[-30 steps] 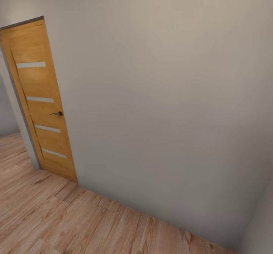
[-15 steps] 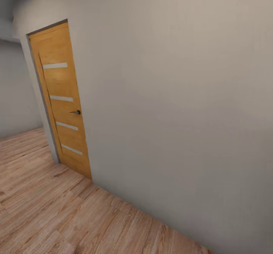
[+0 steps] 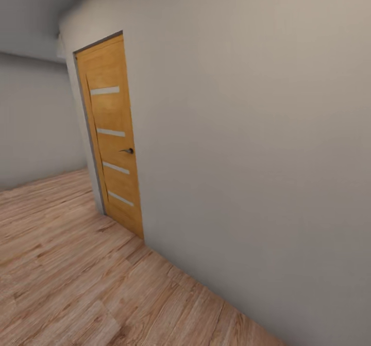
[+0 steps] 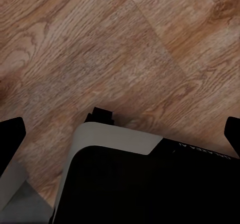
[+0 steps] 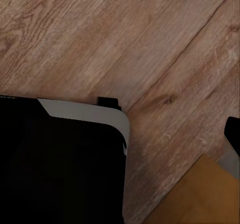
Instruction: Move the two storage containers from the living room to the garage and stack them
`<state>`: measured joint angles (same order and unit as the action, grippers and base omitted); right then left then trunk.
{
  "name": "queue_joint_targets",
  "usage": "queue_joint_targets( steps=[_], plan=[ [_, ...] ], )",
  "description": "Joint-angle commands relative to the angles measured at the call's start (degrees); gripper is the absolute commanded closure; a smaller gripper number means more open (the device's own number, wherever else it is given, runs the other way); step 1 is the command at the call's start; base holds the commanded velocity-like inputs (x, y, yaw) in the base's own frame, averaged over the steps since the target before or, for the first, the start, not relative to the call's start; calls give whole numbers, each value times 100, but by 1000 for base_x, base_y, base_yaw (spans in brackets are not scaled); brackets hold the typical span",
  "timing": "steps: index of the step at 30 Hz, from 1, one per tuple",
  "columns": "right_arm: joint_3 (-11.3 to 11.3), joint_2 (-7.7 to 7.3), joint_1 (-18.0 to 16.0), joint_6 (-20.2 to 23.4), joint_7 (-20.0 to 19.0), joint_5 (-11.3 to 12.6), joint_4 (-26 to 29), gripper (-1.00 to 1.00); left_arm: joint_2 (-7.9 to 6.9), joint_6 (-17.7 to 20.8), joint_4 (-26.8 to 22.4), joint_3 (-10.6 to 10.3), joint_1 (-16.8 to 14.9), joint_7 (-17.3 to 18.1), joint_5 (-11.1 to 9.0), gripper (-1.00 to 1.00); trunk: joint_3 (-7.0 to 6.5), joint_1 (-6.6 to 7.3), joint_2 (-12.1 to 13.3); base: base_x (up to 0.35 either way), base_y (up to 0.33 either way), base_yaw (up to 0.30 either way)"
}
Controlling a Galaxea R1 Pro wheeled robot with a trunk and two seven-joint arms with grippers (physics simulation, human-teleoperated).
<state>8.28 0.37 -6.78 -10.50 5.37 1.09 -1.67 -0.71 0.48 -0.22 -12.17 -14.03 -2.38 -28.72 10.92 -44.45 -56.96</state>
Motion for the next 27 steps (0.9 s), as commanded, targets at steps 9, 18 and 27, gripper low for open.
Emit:
queue_joint_targets(
  steps=[9, 18, 27],
  plan=[
    [53, -29, -8, -24, 25, 22, -18, -100, 8, 5, 4, -49, -3, -9, -54, -100, 8, 0, -6, 0, 0, 272],
    [59, -39, -8, -17, 25, 23, -18, -100, 6, 5, 4, -49, -3, -9, -55, -100, 8, 0, -6, 0, 0, 272],
    [66, -53, -8, -22, 28, 23, -18, -100, 10, 5, 4, -49, -3, -9, -55, -100, 8, 0, -6, 0, 0, 272]
  ],
)
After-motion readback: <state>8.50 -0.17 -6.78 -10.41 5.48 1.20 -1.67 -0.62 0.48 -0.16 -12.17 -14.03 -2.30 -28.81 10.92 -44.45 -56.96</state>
